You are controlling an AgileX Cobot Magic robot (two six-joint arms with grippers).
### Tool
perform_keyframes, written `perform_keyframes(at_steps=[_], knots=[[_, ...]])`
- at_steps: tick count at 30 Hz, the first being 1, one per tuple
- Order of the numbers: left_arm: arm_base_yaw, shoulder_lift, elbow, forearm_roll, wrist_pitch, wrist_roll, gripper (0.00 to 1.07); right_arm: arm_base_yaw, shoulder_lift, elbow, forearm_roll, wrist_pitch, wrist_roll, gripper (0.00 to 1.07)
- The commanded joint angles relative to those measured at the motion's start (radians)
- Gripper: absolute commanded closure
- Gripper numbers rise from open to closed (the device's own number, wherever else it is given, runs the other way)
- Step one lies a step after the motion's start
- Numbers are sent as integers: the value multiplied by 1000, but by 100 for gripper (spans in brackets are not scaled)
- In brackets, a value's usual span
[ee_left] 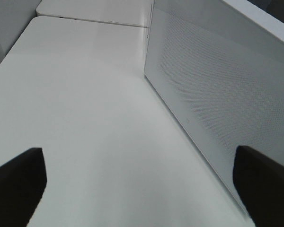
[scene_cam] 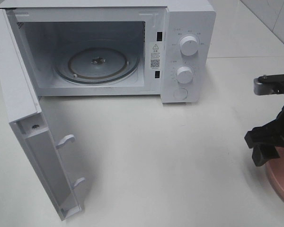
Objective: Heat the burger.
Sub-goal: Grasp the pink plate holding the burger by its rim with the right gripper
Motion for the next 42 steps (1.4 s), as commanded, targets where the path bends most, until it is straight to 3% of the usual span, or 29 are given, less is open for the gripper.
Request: perform_keyframes(at_steps=[1, 31, 35, 37, 40, 42], knots=[[5, -15, 4, -5, -2, -2, 7, -6, 28, 27, 9, -50, -19, 31], [5, -15, 4, -5, -2, -2, 7, -6, 203, 37, -3, -150, 28, 31], [5, -15, 4, -5, -2, -2, 7, -6, 203, 37, -14, -148, 42, 35], [5, -15, 4, -5, -2, -2, 7, -6, 203, 37, -48, -134, 75, 47], [5, -15, 4, -5, -2, -2, 7, -6, 203, 37, -54, -133, 86, 51], [5, -15, 4, -5, -2, -2, 7, -6, 205, 49, -55, -139, 89, 67]])
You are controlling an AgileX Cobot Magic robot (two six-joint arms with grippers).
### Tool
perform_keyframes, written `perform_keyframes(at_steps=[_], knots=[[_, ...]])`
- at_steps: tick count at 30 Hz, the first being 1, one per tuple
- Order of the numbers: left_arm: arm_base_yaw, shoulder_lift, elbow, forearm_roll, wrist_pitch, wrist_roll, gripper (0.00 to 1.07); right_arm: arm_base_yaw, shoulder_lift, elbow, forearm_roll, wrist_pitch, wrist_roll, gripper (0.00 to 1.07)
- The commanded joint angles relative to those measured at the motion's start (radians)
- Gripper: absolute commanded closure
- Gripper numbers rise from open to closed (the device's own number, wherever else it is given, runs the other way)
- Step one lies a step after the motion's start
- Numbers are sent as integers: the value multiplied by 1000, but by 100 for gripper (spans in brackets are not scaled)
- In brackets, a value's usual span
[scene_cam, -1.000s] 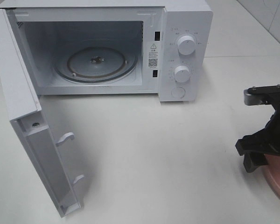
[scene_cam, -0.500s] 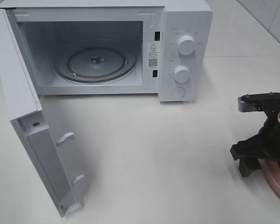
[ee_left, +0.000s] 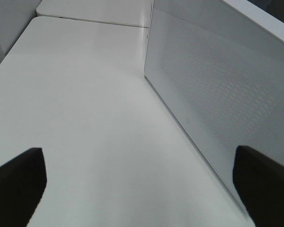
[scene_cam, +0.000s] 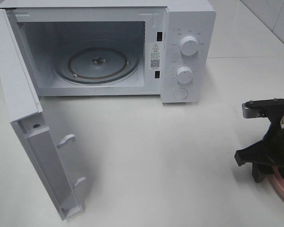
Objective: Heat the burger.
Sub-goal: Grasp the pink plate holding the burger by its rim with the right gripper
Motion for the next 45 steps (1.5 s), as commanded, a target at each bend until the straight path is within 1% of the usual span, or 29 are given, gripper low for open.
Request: perform_keyframes(at_steps=[1, 2, 3, 4, 5, 6, 7, 8, 9, 10, 11, 13, 30, 32, 33, 34, 35, 36, 42, 45], knots=[[5, -15, 4, -5, -2, -2, 7, -6, 6, 13, -10, 1, 9, 67], [5, -15, 4, -5, -2, -2, 7, -6, 7, 16, -9, 1, 10, 70], [5, -15, 4, -5, -2, -2, 7, -6, 12, 19, -6, 8, 13, 76], [5, -15, 4, -5, -2, -2, 7, -6, 12, 19, -6, 8, 13, 76], [5, -15, 4, -5, -2, -2, 7, -6, 15, 19, -6, 10, 14, 82], [5, -15, 4, -5, -2, -2, 7, -6, 15, 19, -6, 10, 14, 82], [5, -15, 4, -5, -2, -2, 7, -6, 15, 19, -6, 9, 14, 85], [5, -15, 4, -5, -2, -2, 7, -6, 15, 19, -6, 9, 14, 93], [5, -15, 4, -5, -2, -2, 7, -6, 15, 19, -6, 9, 14, 93], [5, -15, 4, -5, -2, -2, 7, -6, 15, 19, -7, 8, 14, 99], [5, -15, 4, -5, -2, -2, 7, -6, 15, 19, -7, 8, 14, 99], [5, -15, 4, -5, -2, -2, 7, -6, 15, 19, -9, 3, 14, 107], [5, -15, 4, -5, -2, -2, 7, 1, 3, 18, -12, 8, 17, 107], [5, -15, 4, -5, -2, -2, 7, 12, -17, 18, -61, 31, 53, 107], [5, -15, 4, -5, -2, -2, 7, 12, -17, 18, -61, 31, 53, 107], [5, -15, 4, -5, -2, -2, 7, 12, -34, 18, -97, 52, 91, 107], [5, -15, 4, -5, -2, -2, 7, 12, -34, 18, -97, 52, 91, 107], [5, -15, 4, -5, -2, -2, 7, 12, -50, 18, -134, 68, 129, 107], [5, -15, 4, -5, -2, -2, 7, 13, -91, 18, -174, 98, 160, 107], [5, -15, 4, -5, -2, -2, 7, 38, -106, 18, -193, 120, 173, 107]])
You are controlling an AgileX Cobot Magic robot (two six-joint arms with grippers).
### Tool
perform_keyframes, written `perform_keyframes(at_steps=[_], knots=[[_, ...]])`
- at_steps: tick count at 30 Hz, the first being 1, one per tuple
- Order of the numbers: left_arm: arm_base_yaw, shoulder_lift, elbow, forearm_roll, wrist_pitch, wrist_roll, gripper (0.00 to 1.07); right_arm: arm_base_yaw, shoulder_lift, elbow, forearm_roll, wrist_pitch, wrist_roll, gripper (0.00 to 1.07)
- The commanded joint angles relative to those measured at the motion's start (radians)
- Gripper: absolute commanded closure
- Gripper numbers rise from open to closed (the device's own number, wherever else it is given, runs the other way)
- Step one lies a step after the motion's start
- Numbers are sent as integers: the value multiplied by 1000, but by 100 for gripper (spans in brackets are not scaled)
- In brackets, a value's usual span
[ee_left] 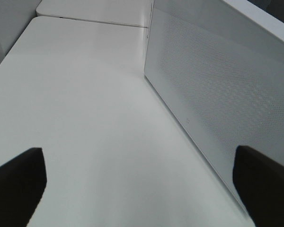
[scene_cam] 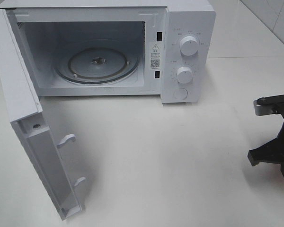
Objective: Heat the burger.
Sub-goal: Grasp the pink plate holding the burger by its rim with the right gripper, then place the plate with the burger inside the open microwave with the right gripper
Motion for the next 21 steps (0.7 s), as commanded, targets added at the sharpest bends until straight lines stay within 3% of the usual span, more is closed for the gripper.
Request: perform_keyframes(at_steps=[1, 21], knots=[[5, -15, 4, -5, -2, -2, 7, 39, -25, 2, -43, 39, 30, 107], [5, -15, 4, -5, -2, -2, 7, 217, -25, 2, -209, 187, 192, 107]])
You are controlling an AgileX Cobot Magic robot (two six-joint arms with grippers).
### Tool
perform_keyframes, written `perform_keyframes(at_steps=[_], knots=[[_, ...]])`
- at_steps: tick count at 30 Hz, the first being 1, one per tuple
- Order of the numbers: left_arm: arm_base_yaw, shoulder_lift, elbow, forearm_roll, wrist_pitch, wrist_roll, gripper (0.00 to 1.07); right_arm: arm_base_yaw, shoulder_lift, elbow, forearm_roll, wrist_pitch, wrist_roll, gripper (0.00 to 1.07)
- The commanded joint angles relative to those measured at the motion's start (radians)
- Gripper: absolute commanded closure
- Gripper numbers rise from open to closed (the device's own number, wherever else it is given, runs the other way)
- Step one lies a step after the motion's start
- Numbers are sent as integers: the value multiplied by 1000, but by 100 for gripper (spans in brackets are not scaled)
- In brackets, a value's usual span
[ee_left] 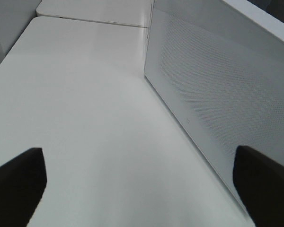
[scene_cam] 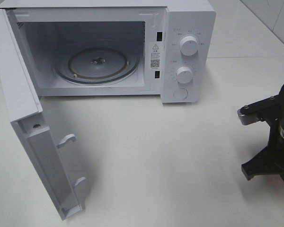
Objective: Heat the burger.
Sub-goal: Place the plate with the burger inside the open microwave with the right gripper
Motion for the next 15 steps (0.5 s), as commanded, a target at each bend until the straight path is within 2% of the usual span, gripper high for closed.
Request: perform_keyframes(at_steps=[1, 10, 15], knots=[[5, -15, 4, -5, -2, -2, 7, 13, -13, 1, -55, 44, 19, 107], [5, -15, 4, -5, -2, -2, 7, 34, -13, 1, -78, 99, 33, 107], [5, -15, 4, -5, -2, -2, 7, 83, -28, 1, -101, 130, 40, 107]])
